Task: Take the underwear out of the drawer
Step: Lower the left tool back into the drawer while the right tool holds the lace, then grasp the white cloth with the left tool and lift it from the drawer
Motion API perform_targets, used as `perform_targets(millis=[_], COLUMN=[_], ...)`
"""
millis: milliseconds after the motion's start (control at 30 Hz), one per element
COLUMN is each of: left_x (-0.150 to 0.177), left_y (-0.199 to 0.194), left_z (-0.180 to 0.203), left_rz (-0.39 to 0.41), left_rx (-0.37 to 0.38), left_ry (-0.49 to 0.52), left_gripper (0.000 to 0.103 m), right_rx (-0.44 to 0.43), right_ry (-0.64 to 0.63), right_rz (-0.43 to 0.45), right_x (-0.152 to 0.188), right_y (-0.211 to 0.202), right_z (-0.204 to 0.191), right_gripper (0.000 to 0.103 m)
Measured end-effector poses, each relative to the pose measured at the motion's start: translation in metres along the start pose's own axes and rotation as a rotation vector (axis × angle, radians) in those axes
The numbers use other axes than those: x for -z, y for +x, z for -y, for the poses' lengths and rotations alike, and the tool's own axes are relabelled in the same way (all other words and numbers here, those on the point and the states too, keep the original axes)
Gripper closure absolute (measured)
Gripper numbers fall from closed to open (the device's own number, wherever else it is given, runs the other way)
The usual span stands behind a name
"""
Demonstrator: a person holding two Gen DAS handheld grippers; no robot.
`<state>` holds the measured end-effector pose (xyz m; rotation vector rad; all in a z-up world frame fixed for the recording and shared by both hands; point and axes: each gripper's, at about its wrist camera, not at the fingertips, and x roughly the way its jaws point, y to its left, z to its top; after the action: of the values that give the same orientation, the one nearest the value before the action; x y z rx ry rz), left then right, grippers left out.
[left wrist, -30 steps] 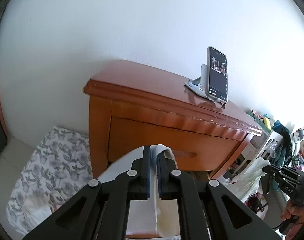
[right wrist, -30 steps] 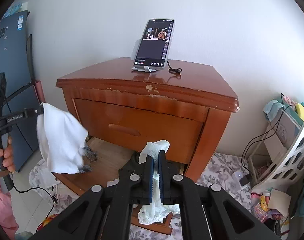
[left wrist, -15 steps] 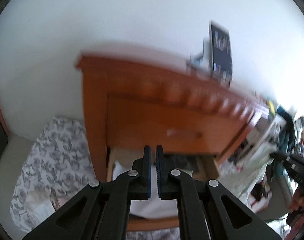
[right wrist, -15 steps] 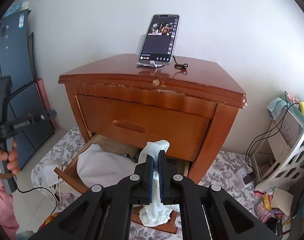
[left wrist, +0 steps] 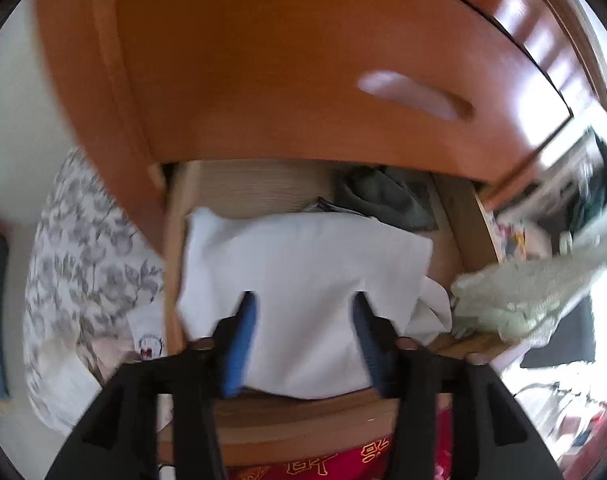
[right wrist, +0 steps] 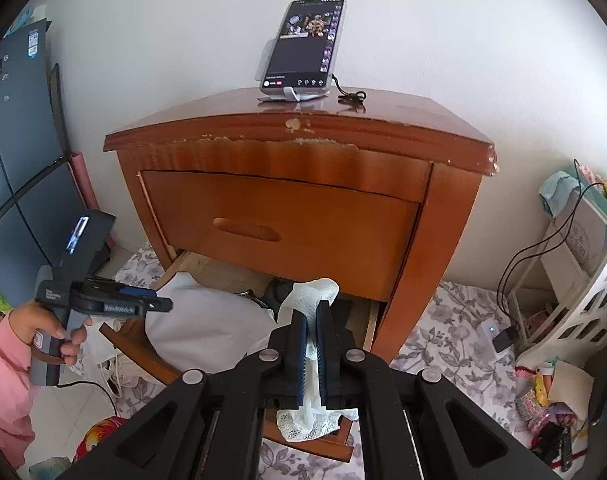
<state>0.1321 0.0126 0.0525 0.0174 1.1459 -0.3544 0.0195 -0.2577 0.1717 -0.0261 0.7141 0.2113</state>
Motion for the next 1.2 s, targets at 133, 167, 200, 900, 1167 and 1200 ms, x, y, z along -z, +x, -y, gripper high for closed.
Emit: perform_targets(millis=[133,167,200,900,1167,1200], left_x=[-0.004,-0.006,-0.009,-0.021,-0.020,-0.018], left_y=[0.020,0.026,0.034,0.115,0.105,0.101], left_z=[0.037,0.045,0.054,0.112,0.096,0.092], left_rz=[-0.061,-0.071,-0.077,-0.193,-0.153,-0.141], left_rx=[0.020,0.010,-0.002,-0.191,-0.144,-0.127], left_ry=[0.097,0.113,0.125,0.141,0.134,0.116], left_gripper=[0.040,0.040,0.040,0.037,0.099,0.100], right_rx=[0.000,0.000,0.001,0.019,0.006,0.004], right_ry=[0.013,0.016,0.019,0.070,0.079,0.079], right_rz=[-0.003,-0.002,-0.001,0.010,0.009,0.009], right_x=[0.002,0.002,0.002,0.017,0.019,0.019], right_y=[0.003,0.004,0.003,-0.003,0.000,0.000], right_z=[0.005,0.006,0.007,0.045,0.044,0.043], right_gripper=[0.098,0.098,0.098,0.098,0.098,0.098])
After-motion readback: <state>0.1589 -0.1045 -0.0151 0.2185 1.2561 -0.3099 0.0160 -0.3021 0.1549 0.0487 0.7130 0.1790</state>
